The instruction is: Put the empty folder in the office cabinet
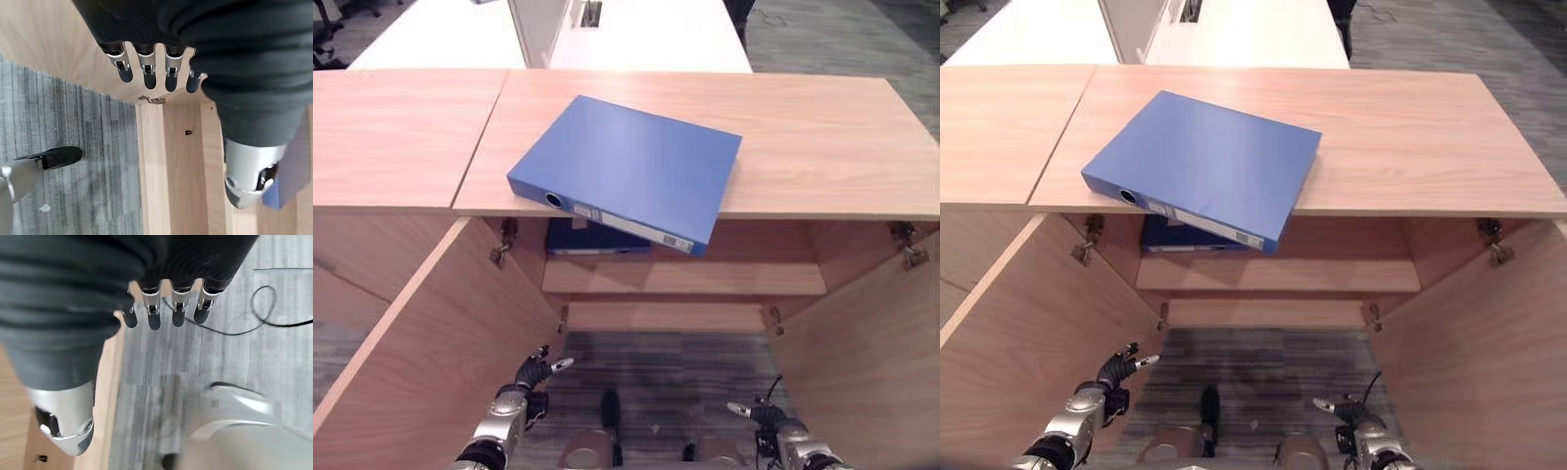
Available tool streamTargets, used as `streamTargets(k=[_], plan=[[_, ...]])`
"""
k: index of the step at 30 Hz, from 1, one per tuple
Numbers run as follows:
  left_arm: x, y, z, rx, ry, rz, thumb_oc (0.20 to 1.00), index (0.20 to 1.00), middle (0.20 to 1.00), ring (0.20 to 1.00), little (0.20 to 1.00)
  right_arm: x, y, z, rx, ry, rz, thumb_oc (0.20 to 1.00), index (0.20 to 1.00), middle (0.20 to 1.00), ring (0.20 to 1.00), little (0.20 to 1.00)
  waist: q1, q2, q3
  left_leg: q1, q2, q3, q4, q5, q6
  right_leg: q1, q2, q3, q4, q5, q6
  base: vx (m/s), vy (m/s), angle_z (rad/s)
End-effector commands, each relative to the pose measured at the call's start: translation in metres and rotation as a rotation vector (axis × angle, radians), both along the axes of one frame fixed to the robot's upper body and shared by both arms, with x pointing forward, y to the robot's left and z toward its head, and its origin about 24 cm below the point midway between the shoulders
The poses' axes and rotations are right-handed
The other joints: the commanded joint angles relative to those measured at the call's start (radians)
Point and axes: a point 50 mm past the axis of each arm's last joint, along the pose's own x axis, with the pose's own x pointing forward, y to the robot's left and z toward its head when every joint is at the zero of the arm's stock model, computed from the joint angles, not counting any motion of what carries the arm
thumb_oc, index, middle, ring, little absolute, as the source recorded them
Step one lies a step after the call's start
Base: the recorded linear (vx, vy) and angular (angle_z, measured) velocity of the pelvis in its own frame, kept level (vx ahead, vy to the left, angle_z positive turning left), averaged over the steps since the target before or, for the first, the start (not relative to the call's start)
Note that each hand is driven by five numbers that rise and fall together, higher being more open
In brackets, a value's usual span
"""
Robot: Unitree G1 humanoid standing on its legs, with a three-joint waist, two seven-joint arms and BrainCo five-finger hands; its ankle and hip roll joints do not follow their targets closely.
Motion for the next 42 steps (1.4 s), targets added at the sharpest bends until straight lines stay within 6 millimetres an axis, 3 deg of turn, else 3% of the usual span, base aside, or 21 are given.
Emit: streamTargets(k=[1,4,7,15,16,17,18,19,20,21,22,24,30,40,42], plan=[[0.019,0.004,0.016,0.029,-0.100,-0.010,1.000,1.000,1.000,1.000,1.000,0.016,-0.008,0.009,-0.032,-0.075,0.006,1.000,1.000,1.000,1.000,1.000,-0.007,0.011,0.029,0.030,0.031,-0.020,0.035,-0.080,-0.092,0.064,0.009,-0.049,-0.240,0.096,-0.029,0.29,-0.095,0.03],[0.017,0.000,0.015,0.020,-0.105,-0.023,1.000,1.000,1.000,1.000,1.000,0.008,-0.008,0.006,-0.025,-0.052,-0.005,1.000,1.000,1.000,1.000,1.000,-0.018,0.002,0.014,0.062,0.015,-0.031,0.026,-0.095,-0.094,0.112,0.008,-0.006,-0.376,0.124,-0.032,0.14,-0.059,0.19],[0.016,-0.002,0.015,0.008,-0.114,-0.013,1.000,1.000,1.000,1.000,1.000,0.005,-0.010,0.006,-0.033,-0.044,0.001,1.000,1.000,1.000,1.000,1.000,-0.015,-0.002,0.002,0.065,0.018,-0.026,0.019,-0.095,-0.103,0.140,-0.005,-0.004,-0.436,0.159,-0.029,0.08,-0.093,0.30],[0.015,-0.003,0.021,0.054,-0.148,-0.049,1.000,1.000,1.000,1.000,1.000,-0.011,-0.022,0.004,-0.057,-0.007,-0.034,1.000,1.000,1.000,1.000,1.000,-0.011,0.003,-0.035,0.105,0.027,-0.028,0.013,-0.113,-0.127,0.251,-0.002,-0.037,-0.559,0.175,-0.033,0.07,-0.080,-0.03],[0.024,0.003,0.036,0.143,-0.216,-0.091,1.000,1.000,1.000,1.000,1.000,-0.012,-0.024,0.004,-0.061,-0.008,-0.046,1.000,1.000,1.000,1.000,1.000,-0.008,0.004,-0.041,0.111,0.033,-0.030,0.013,-0.116,-0.134,0.265,0.000,-0.041,-0.572,0.170,-0.033,0.05,-0.062,0.05],[0.024,0.003,0.036,0.144,-0.215,-0.091,1.000,1.000,1.000,1.000,1.000,-0.012,-0.024,0.004,-0.060,-0.008,-0.046,1.000,1.000,1.000,1.000,1.000,-0.008,0.004,-0.041,0.112,0.033,-0.030,0.013,-0.116,-0.134,0.266,0.000,-0.041,-0.572,0.170,-0.033,0.05,-0.092,0.06],[0.036,0.011,0.062,0.248,-0.344,-0.102,1.000,1.000,1.000,1.000,1.000,-0.012,-0.025,0.005,-0.065,-0.031,-0.073,1.000,1.000,1.000,1.000,1.000,0.003,0.002,-0.043,0.114,0.037,-0.036,0.013,-0.115,-0.140,0.275,0.003,-0.048,-0.578,0.164,-0.034,0.02,-0.088,-0.01],[0.040,0.015,0.075,0.314,-0.410,-0.095,1.000,1.000,1.000,1.000,1.000,-0.012,-0.025,0.005,-0.071,-0.045,-0.086,1.000,1.000,1.000,1.000,1.000,0.009,0.000,-0.043,0.114,0.040,-0.039,0.013,-0.114,-0.144,0.280,0.005,-0.052,-0.578,0.160,-0.033,0.02,-0.088,-0.03],[0.039,0.015,0.075,0.316,-0.409,-0.095,1.000,1.000,1.000,1.000,1.000,-0.012,-0.025,0.005,-0.071,-0.044,-0.085,1.000,1.000,1.000,1.000,1.000,0.008,-0.001,-0.044,0.115,0.040,-0.039,0.013,-0.114,-0.145,0.281,0.006,-0.052,-0.578,0.159,-0.034,0.02,-0.105,-0.02],[0.042,0.019,0.098,0.441,-0.529,-0.088,1.000,1.000,1.000,1.000,1.000,-0.015,-0.023,0.004,-0.081,-0.055,-0.099,1.000,1.000,1.000,1.000,1.000,0.022,-0.007,-0.047,0.117,0.046,-0.045,0.013,-0.115,-0.150,0.288,0.008,-0.059,-0.578,0.151,-0.033,0.02,-0.071,0.05],[0.041,0.020,0.098,0.444,-0.527,-0.087,1.000,1.000,1.000,1.000,1.000,-0.015,-0.023,0.004,-0.080,-0.053,-0.097,1.000,1.000,1.000,1.000,1.000,0.020,-0.008,-0.048,0.118,0.046,-0.045,0.013,-0.115,-0.150,0.289,0.008,-0.060,-0.578,0.151,-0.033,0.03,-0.109,0.08],[0.036,0.026,0.124,0.627,-0.672,-0.048,1.000,1.000,1.000,1.000,1.000,-0.022,-0.019,0.001,-0.098,-0.051,-0.090,1.000,1.000,1.000,1.000,1.000,0.038,-0.019,-0.052,0.122,0.053,-0.048,0.013,-0.118,-0.157,0.302,0.015,-0.066,-0.578,0.138,-0.035,0.04,-0.106,0.09],[0.024,0.034,0.152,0.797,-0.808,0.051,1.000,1.000,1.000,1.000,1.000,-0.032,-0.010,-0.004,-0.075,-0.021,-0.092,1.000,1.000,1.000,1.000,1.000,0.050,-0.030,-0.052,0.131,0.067,-0.058,0.013,-0.117,-0.166,0.320,0.032,-0.077,-0.578,0.120,-0.044,0.01,-0.074,0.05],[0.027,0.031,0.193,0.951,-1.008,0.051,1.000,1.000,1.000,1.000,1.000,-0.027,-0.008,-0.003,-0.079,-0.038,-0.083,1.000,1.000,1.000,1.000,1.000,0.061,-0.025,-0.049,0.129,0.080,-0.074,0.013,-0.112,-0.177,0.321,0.045,-0.084,-0.578,0.112,-0.049,0.00,-0.036,0.05],[0.032,0.027,0.213,1.011,-1.100,0.009,1.000,1.000,1.000,1.000,1.000,-0.028,-0.007,-0.004,-0.074,-0.034,-0.087,1.000,1.000,1.000,1.000,1.000,0.056,-0.019,-0.050,0.130,0.083,-0.074,0.013,-0.112,-0.179,0.321,0.048,-0.085,-0.578,0.110,-0.050,0.01,-0.037,0.00]])
